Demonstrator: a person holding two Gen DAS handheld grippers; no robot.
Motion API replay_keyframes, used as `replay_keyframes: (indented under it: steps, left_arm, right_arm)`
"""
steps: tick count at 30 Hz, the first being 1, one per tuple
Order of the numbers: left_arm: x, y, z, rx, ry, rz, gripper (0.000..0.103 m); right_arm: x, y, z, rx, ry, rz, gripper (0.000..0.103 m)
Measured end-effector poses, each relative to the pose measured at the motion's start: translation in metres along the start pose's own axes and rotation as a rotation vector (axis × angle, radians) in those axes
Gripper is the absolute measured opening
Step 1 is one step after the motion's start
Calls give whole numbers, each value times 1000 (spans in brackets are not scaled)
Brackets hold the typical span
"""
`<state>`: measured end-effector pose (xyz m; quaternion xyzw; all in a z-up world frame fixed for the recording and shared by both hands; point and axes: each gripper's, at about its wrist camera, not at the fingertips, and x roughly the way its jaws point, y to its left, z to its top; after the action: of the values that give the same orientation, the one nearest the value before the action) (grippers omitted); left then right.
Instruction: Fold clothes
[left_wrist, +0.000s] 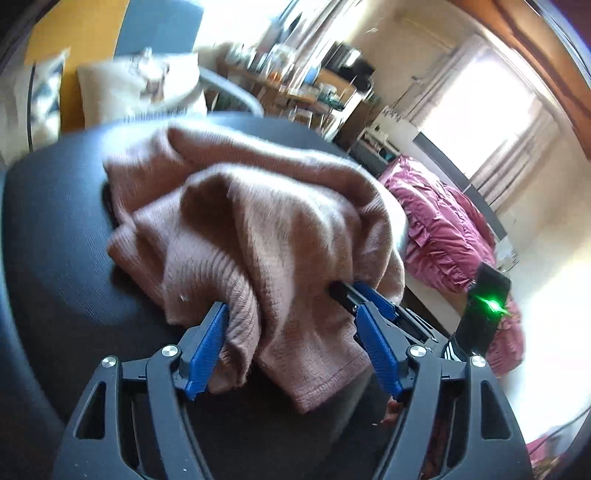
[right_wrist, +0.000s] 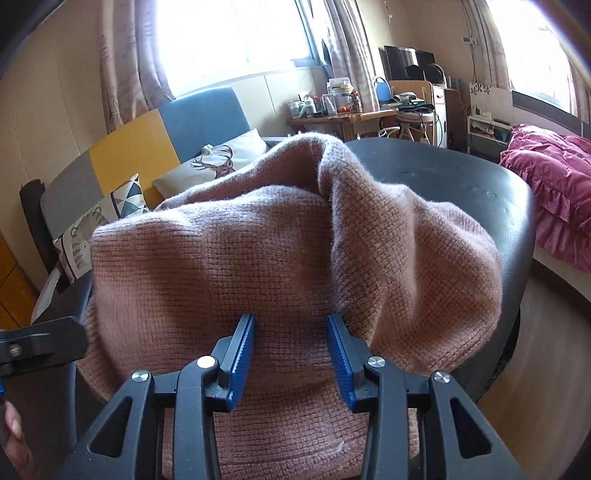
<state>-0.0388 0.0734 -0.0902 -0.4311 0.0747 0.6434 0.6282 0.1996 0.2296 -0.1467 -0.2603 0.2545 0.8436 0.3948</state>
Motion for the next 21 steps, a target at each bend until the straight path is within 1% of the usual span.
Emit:
replay_keyframes:
  steps: [1,2,4,9,11,12,13,14,15,18,21]
  left_arm:
    - [2,-2,1,28,-3,25,85]
    - [5,-4,2,54,-4,49,85]
    - [20,-6,8,77,26,86,85]
    - [60,-12,22,56,93,171,84]
    - [73,-13,25,50,115,206,68]
    - [78,-13,26,52,126,226,38]
    - [84,-13,26,63,147,254,21]
    - [88,-13,26,72,164,276,21]
    - [86,-13,27,66,157,263,18]
    - [64,-14,33,42,97,193,15]
    - [29,-25,41,45,-7,95,14]
  right_arm:
    - [0,0,0,-1,0,1,40]
    - [-1,0,-1,-2,-2,1,40]
    - [0,0,-2,1,0,0,40]
    - [2,4,-4,-9,15,-6,43]
    - [3,5,-4,-12,18,-4,43]
    - [3,4,-4,-9,20,-2,43]
    - [3,3,-4,-5,22,-1,44]
    - [4,2,-4,-1,24,1,44]
    - [3,2,-4,3,21,1,44]
    - [-7,0,0,21,-24,-8,44]
    - [-17,-2,4,38,-70,-18,43]
